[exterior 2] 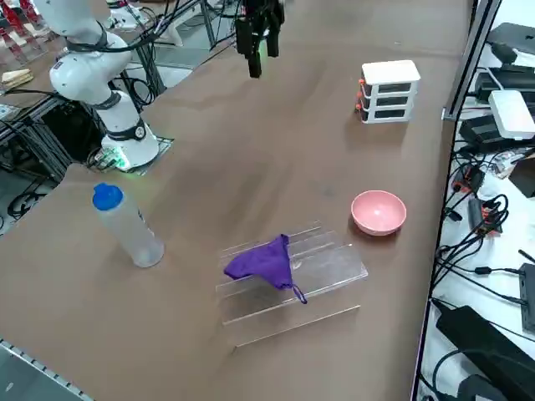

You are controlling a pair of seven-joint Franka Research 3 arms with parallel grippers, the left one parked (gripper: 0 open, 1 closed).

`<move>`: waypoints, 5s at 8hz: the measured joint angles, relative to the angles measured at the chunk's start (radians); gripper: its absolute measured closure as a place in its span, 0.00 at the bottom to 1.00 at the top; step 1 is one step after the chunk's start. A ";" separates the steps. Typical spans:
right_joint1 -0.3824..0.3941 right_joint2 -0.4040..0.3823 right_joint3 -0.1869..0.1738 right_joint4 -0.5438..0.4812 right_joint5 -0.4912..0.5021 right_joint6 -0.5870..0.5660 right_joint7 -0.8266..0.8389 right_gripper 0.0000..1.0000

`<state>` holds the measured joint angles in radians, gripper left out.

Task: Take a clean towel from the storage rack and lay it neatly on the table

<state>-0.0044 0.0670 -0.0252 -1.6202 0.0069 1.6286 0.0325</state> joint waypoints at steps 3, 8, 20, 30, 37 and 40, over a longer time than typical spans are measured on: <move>-0.012 0.101 -0.005 0.002 -0.008 0.059 -0.102 0.00; -0.227 0.407 -0.024 0.371 -0.011 0.128 -0.725 0.00; -0.584 0.723 0.105 0.504 0.217 0.475 -1.075 0.14; -0.596 0.755 0.118 0.502 0.290 0.491 -1.094 0.40; -0.596 0.752 0.123 0.506 0.292 0.491 -1.094 0.95; -0.592 0.724 0.130 0.530 0.297 0.416 -1.084 0.96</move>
<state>-0.5965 0.7913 0.1053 -1.0897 0.3040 2.0450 -1.0516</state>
